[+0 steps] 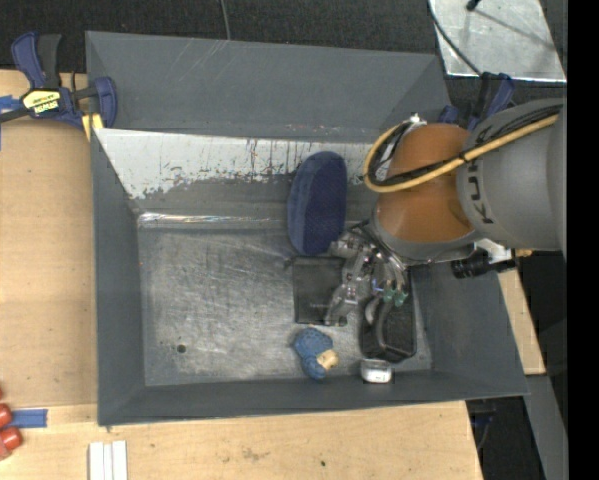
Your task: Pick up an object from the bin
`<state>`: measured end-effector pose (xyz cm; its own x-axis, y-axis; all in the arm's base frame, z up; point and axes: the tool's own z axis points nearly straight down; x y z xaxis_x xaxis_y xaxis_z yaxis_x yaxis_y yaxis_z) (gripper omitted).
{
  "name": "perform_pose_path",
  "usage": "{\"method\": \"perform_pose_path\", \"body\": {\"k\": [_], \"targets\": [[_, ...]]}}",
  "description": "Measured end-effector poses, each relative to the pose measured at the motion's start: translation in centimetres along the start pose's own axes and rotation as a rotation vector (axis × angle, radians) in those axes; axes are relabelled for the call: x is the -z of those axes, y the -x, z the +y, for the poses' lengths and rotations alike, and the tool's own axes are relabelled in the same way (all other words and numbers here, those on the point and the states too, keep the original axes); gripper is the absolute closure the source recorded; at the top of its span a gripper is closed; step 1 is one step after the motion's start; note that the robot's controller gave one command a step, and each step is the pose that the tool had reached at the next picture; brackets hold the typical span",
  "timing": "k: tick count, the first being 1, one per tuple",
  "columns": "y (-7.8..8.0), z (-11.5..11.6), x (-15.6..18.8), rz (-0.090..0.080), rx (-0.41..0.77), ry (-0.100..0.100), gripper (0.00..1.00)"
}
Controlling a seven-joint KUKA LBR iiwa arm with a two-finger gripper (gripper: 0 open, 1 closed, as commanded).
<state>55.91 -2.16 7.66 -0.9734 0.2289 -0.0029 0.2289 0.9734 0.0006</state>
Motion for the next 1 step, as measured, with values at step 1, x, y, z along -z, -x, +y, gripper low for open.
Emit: {"method": "perform_pose_path", "body": {"k": [1], "targets": [[0.39,0.03,0.39,-0.014,-0.001,0.002,1.0]]}}
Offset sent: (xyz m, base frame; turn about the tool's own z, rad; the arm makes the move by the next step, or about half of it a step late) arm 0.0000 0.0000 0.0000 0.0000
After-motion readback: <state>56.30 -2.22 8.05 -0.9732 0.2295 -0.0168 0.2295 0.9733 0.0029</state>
